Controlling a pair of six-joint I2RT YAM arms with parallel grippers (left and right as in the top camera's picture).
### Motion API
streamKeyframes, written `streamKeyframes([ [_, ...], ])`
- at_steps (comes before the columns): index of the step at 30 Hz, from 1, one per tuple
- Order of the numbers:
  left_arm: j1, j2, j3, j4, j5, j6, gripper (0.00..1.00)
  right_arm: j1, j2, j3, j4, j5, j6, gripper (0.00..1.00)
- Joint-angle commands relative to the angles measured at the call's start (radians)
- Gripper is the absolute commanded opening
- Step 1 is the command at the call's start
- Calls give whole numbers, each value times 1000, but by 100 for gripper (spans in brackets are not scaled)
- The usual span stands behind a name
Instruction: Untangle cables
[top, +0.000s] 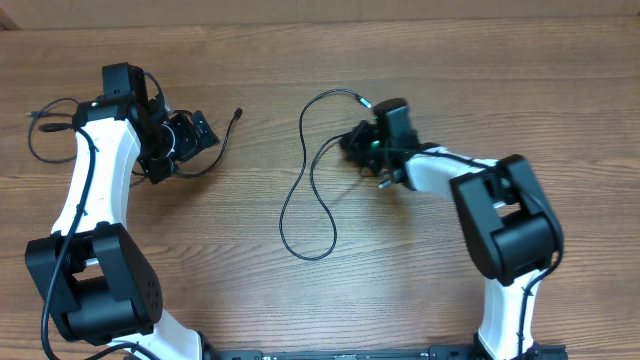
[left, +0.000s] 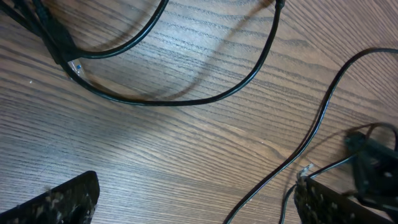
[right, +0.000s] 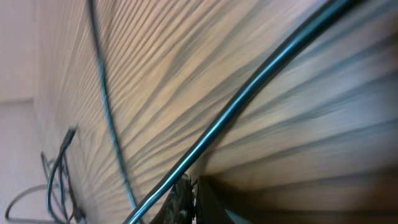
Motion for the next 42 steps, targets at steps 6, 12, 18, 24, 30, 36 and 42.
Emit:
streamKeyframes([
  [6, 0, 5, -6, -3, 8, 19, 100, 83, 59, -11, -13, 103, 24, 4],
  [12, 0, 5, -6, -3, 8, 19, 100, 19, -25, 15, -103, -63, -65, 4],
  [18, 0, 5, -6, -3, 8, 19, 100, -65, -251, 18, -338, -70, -212, 4],
  [24, 0, 5, -6, -2, 8, 19, 100, -180, -395, 18, -584, 53, -328, 9],
  [30, 0, 5, -6, -2, 8, 19, 100, -275, -399, 12, -791, 297, -408, 54],
  [36, 0, 5, -6, -2, 8, 19, 100, -315, -399, -20, -842, 571, -423, 100],
  [42, -1, 5, -6, -3, 9, 19, 99, -319, -399, -26, -830, 561, -422, 100],
])
